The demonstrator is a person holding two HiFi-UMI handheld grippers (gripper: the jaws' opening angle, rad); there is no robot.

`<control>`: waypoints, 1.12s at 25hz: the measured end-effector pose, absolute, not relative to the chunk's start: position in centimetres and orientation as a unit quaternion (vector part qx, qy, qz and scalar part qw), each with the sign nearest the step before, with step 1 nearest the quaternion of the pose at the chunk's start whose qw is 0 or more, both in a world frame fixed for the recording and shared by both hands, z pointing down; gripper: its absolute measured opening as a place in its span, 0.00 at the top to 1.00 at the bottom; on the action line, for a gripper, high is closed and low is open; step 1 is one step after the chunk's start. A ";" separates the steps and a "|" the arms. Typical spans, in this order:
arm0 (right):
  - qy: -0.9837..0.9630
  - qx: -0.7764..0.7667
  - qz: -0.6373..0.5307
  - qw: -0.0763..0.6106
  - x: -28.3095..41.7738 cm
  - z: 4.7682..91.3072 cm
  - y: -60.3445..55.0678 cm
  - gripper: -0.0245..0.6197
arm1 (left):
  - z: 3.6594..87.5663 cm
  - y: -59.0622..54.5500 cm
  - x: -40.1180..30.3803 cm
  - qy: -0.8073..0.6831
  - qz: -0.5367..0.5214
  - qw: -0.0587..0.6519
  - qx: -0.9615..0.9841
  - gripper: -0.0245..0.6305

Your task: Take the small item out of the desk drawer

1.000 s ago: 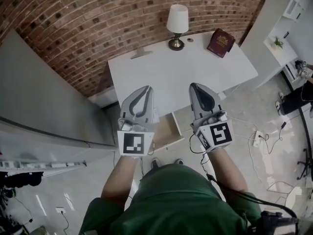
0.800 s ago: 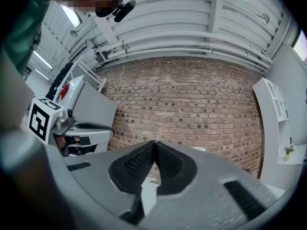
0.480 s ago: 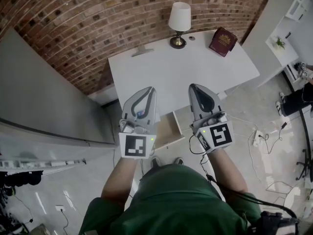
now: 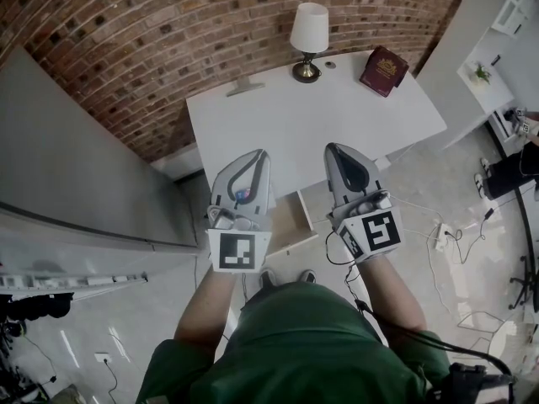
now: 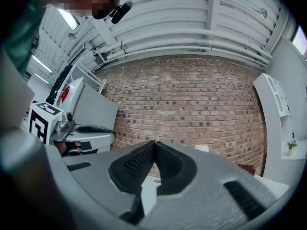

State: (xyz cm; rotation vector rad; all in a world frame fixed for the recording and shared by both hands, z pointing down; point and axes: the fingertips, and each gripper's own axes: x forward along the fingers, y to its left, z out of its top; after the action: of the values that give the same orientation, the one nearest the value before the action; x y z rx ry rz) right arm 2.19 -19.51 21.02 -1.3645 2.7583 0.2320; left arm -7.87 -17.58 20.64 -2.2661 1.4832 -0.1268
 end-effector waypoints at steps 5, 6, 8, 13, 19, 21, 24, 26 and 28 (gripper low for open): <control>0.897 -0.435 0.077 0.025 2.0 21.1 -19.1 0.96 | 20.4 -17.3 -7.5 0.531 -0.044 0.223 -0.816 0.95; 0.897 -0.435 0.076 0.024 2.0 21.1 -19.0 0.96 | 20.4 -17.2 -7.5 0.531 -0.044 0.224 -0.816 0.95; 0.897 -0.435 0.074 0.023 2.0 21.2 -18.9 0.96 | 20.4 -17.2 -7.5 0.530 -0.048 0.228 -0.816 0.95; 0.897 -0.435 0.074 0.022 1.9 21.2 -18.9 0.96 | 20.9 -17.2 -7.9 0.535 -0.053 0.215 -0.816 0.95; 0.897 -0.436 0.074 0.020 1.7 21.3 -18.7 0.96 | 20.8 -16.9 -7.8 0.531 -0.058 0.229 -0.814 0.95; 0.896 -0.437 0.074 0.019 1.7 21.3 -18.7 0.96 | 20.9 -16.8 -7.9 0.531 -0.059 0.228 -0.814 0.95; 0.896 -0.438 0.076 0.020 1.7 21.2 -18.6 0.96 | 20.9 -16.7 -8.1 0.531 -0.057 0.227 -0.814 0.95; 0.895 -0.440 0.075 0.021 1.6 21.2 -18.7 0.96 | 20.9 -16.8 -8.2 0.531 -0.056 0.228 -0.815 0.95; 0.894 -0.441 0.075 0.020 1.5 21.2 -18.8 0.96 | 20.9 -16.8 -8.3 0.528 -0.057 0.229 -0.815 0.95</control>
State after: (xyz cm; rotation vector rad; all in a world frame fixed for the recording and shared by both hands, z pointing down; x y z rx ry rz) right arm 1.49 -18.76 21.25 -1.3678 2.7733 0.2313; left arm -8.32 -16.85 20.86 -2.2440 1.4539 -0.1576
